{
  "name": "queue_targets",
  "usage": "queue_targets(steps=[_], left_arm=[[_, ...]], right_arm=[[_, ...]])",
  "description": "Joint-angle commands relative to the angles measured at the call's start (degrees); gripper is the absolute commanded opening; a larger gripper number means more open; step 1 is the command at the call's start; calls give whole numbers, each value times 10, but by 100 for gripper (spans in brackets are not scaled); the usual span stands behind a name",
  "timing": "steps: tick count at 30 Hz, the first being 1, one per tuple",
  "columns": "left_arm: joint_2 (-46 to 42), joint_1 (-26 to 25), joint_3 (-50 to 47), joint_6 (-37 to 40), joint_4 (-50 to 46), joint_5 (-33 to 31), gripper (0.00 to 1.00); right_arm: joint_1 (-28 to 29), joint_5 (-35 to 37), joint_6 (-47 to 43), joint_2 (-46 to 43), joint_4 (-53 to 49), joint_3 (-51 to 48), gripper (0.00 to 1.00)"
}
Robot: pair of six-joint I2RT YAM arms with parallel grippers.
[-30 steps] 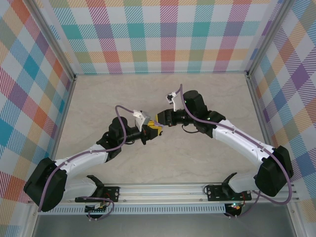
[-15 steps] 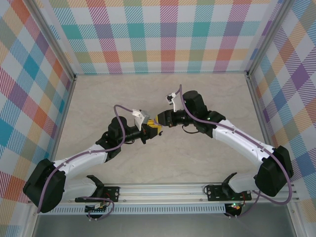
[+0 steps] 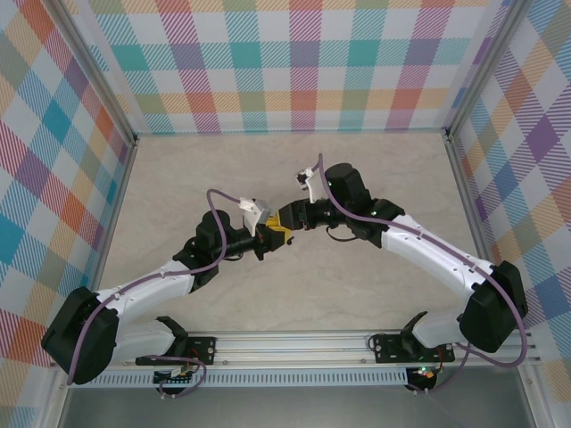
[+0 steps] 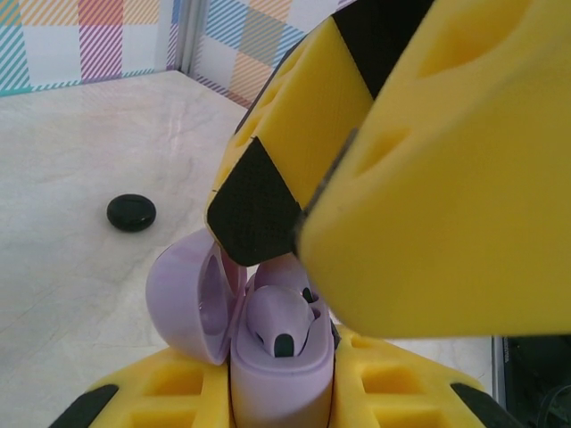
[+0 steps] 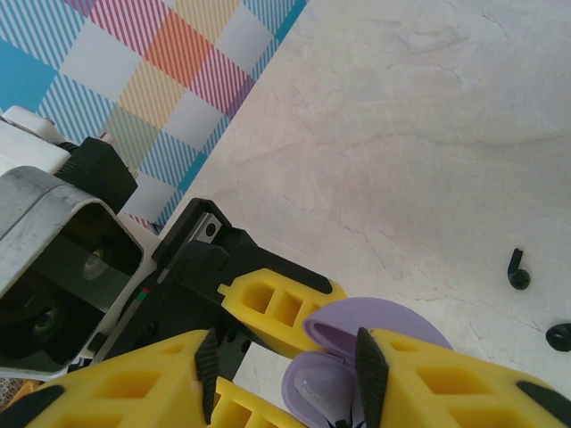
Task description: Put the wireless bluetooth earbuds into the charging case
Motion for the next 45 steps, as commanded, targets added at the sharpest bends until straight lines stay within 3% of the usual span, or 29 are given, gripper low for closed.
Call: queue_targets(steps=[1, 5, 9, 18, 24, 31, 45], left_arm=[[-17, -10, 23, 13, -3, -3, 23], [-22, -10, 21, 13, -7, -7, 23], [-30, -10, 25, 16, -17, 1, 22], [-45, -10, 35, 6, -4, 41, 22], [-51, -10, 39, -12, 30, 85, 22], [-43, -10, 47, -30, 55, 107, 22], [-10, -10, 62, -59, 30, 103, 22]], right_arm=[[2, 32, -11, -22, -16, 17, 50], [-2, 96, -2, -53, -23, 2, 51], [-30, 95, 3, -72, -21, -19, 48], [-96, 27, -19, -59, -28, -42, 30], [-113, -75, -33, -39, -11, -55, 21], [-112, -158, -29, -32, 21, -62, 20], [-112, -204, -10, -58, 93, -88, 20]])
